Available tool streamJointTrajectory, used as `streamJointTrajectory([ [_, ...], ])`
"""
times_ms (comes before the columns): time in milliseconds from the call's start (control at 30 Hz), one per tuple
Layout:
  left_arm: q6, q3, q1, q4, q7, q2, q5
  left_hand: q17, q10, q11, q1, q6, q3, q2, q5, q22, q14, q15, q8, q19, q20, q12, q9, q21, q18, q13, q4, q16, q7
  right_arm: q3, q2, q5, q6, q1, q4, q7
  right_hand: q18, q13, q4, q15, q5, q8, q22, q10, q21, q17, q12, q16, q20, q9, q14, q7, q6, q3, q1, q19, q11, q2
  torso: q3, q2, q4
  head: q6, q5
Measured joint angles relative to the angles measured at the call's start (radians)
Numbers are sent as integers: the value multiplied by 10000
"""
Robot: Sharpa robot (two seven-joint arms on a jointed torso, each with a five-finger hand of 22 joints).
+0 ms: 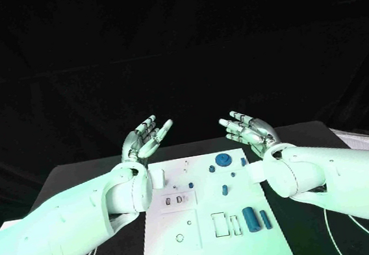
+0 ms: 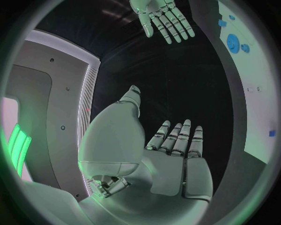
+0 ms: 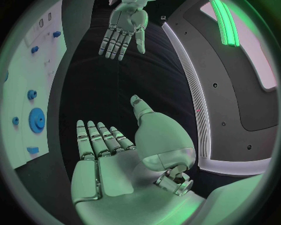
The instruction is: Assemble the parts on the task board
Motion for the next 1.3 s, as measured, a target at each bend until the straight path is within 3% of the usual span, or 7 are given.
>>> streamJointTrajectory([
  [300, 380, -5, 3, -30, 10, 7, -94, 124, 664, 141, 603, 754, 25, 217, 35, 92, 975, 98, 159, 340, 192, 106, 87, 172, 154, 74, 113, 212, 33, -197, 280, -716, 2049, 235, -577, -668, 169, 105, -490, 28, -81, 89, 172, 1232, 342, 96, 176, 166, 54, 92, 1261, 58, 888, 259, 867, 1122, 51, 68, 0, 2, -3, -2, 1],
  [433, 469, 4, -17, -2, 31, -34, -111, 378, 2289, 358, 780, 2114, 111, 575, 35, 338, 3196, 217, 416, 1659, 192, 372, 215, 648, 154, 203, 27, 759, 127, -230, 275, -1031, 2543, 283, -656, -835, 521, 231, -849, -154, -135, 345, 369, 3101, 801, 222, 528, 516, 55, 218, 3105, 146, 2258, 485, 1318, 2403, -73, 65, 1, 7, -3, -2, 1],
  [533, 609, -5, -155, 85, 144, -382, -111, 504, 4346, 238, 915, 3459, 120, 787, 36, 796, 4522, 19, 653, 4153, 183, 699, 316, 1584, 268, 325, -42, 1167, 304, -193, -79, -1894, 2494, 459, -838, -806, 634, 258, -1083, -336, -175, 498, 471, 4240, 1095, 264, 752, 732, 52, 286, 4218, 246, 3428, 696, 1512, 3137, -226, 21, 6, 53, -1, 6, -30],
  [700, 797, -10, -142, 266, 254, -617, -99, 633, 6094, -52, 1005, 5186, -90, 979, 35, 1119, 5873, -384, 851, 5987, 53, 929, 381, 2473, 467, 364, -252, 1542, 638, -158, -203, -3173, 2249, 569, -886, -765, 857, 268, -1444, -579, -179, 580, 554, 5491, 1446, 282, 855, 888, 0, 341, 5471, 479, 4991, 1057, 1641, 3948, -448, -108, 8, 174, 16, 50, -81],
  [833, 970, -1, -90, 380, 285, -777, -108, 865, 6809, -268, 1028, 5745, -222, 1094, 35, 1264, 6777, -649, 851, 6836, -195, 1004, 368, 2903, 467, 386, -384, 1762, 802, -138, -269, -4072, 2100, 677, -848, -765, 1009, 268, -1646, -717, -217, 580, 574, 6117, 1624, 296, 855, 921, -54, 362, 6124, 627, 5832, 1376, 1683, 4378, -568, -149, -9, 317, 48, 112, -128],
  [1100, 1291, 13, -64, 931, 236, -1280, -168, 1660, 7836, -615, 1264, 6476, -188, 1314, 35, 1607, 8167, -1104, 967, 7911, -689, 1064, 367, 3667, 465, 501, -819, 2356, 635, -31, -438, -5828, 1828, 865, -846, -972, 1007, 280, -1952, -976, -289, 531, 656, 6914, 2014, 351, 787, 978, -257, 383, 7149, 875, 6737, 2025, 1753, 5051, -746, -296, -60, 699, 123, 272, -234],
  [1300, 1529, 148, -39, 1739, 131, -1690, -202, 2031, 8158, -694, 1403, 6608, -211, 1280, 35, 1738, 8285, -1222, 967, 8009, -787, 1001, 355, 3856, 463, 552, -1012, 2492, 574, 86, -505, -8017, 1815, 1076, -782, -1707, 1007, 295, -2053, -1293, -421, 530, 946, 7561, 2684, 488, 736, 1177, -621, 397, 8144, 812, 7203, 2359, 1864, 5807, -943, -598, -99, 1041, 175, 371, -328],
])
